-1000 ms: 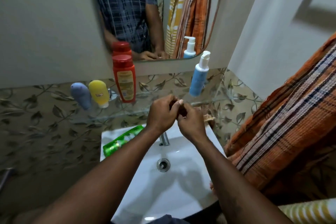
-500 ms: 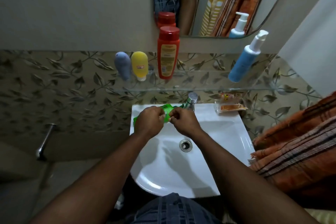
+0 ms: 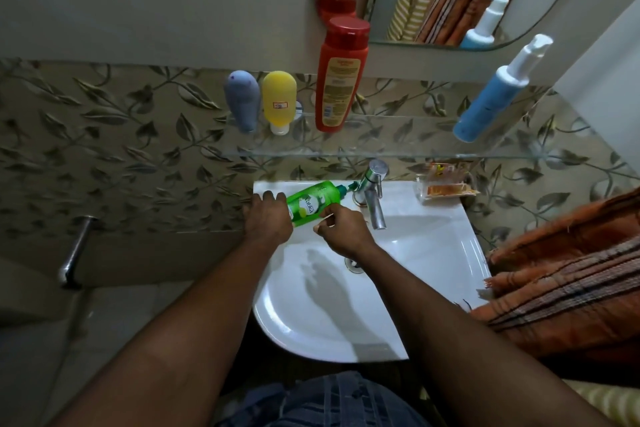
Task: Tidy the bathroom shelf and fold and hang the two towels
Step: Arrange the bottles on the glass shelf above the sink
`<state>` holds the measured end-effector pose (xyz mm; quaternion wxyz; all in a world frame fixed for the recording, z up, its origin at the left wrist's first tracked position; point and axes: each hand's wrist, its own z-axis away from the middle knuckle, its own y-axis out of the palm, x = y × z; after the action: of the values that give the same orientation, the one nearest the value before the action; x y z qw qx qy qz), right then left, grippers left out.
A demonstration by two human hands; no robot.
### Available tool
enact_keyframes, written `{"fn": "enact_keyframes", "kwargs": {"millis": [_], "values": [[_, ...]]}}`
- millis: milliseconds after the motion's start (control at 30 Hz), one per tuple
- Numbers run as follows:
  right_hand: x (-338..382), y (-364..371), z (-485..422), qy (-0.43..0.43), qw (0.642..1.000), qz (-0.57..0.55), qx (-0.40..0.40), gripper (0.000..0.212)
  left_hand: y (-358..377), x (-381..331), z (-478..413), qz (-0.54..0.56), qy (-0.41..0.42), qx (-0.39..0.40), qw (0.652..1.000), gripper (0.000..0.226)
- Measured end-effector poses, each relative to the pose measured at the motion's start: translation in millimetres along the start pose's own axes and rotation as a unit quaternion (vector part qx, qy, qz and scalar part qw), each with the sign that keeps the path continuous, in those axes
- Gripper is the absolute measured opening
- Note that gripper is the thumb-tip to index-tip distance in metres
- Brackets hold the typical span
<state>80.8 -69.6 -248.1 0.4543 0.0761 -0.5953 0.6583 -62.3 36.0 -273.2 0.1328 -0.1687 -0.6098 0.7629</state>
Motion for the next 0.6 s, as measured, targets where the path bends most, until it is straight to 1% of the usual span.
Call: {"fn": "enact_keyframes", "kwargs": {"millis": [100, 267, 333, 400, 500, 533, 600], "values": [[-1, 3, 2, 0.031, 0.999, -0.036, 0.005, 0.030, 1, 0, -4, -0.020, -0.012, 0.037, 0.999, 0.055], [-12, 13, 5, 0.063, 0.990, -0.124, 0.012, 0.036, 2, -3, 1, 0.004, -0.037, 0.048, 0.998, 0.048], [-14, 12, 9, 0.073, 0.984, -0.159, 0.007, 0.035, 4, 2, 10, 0.054, -0.066, 0.077, 0.993, 0.047], [-16, 10, 16, 0.099, 0.972, -0.214, 0.011, 0.031, 8, 11, 24, 0.124, -0.097, 0.122, 0.980, 0.052], [-25, 9, 24, 0.132, 0.951, -0.280, 0.020, 0.039, 11, 24, 49, 0.263, -0.119, 0.180, 0.940, 0.061], [-25, 8, 26, 0.141, 0.943, -0.302, 0.017, 0.044, 11, 28, 57, 0.308, -0.107, 0.189, 0.926, 0.057], [-24, 5, 31, 0.155, 0.924, -0.349, 0.002, 0.050, 7, 33, 72, 0.384, -0.084, 0.197, 0.898, 0.042]]}}
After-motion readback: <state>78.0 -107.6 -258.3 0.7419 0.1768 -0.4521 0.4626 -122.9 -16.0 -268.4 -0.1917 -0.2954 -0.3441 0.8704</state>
